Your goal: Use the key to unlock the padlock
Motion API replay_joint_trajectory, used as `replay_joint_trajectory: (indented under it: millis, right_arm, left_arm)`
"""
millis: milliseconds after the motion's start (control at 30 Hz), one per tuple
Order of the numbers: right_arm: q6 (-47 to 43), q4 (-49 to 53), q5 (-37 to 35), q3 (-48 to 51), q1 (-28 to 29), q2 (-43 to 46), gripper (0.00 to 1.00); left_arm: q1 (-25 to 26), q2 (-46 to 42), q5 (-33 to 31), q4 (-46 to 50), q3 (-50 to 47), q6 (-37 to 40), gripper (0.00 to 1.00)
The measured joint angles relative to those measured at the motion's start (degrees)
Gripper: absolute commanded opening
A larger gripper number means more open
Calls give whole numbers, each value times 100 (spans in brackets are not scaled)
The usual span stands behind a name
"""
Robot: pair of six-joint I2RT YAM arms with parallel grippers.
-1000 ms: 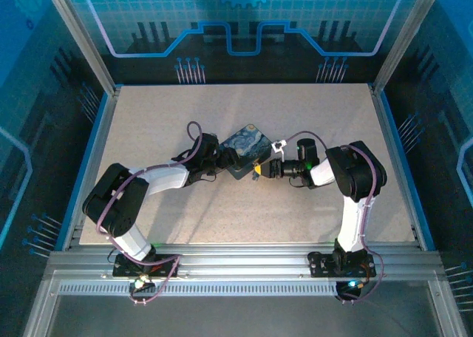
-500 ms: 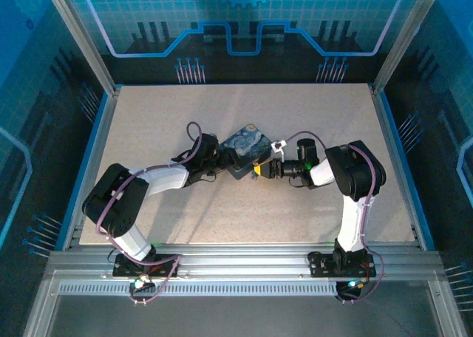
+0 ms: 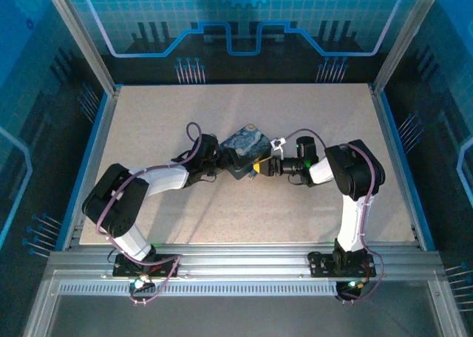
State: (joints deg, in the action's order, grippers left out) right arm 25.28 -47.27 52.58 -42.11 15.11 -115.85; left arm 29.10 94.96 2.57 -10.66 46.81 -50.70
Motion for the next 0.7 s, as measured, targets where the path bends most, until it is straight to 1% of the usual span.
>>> replay_joint_trajectory:
  millis: [200,467,700]
  right_arm:
    - [-2,-9,13,-2,15,-31,44]
    - [-72,76,11,0,31,-33,31]
    - [-87,116,-20,0,22,-33,15]
  left_arm:
    - [0,0,0,2,0,2,62]
    - [0,0,0,2,0,2,62]
    - [0,0,0,2,0,2,62]
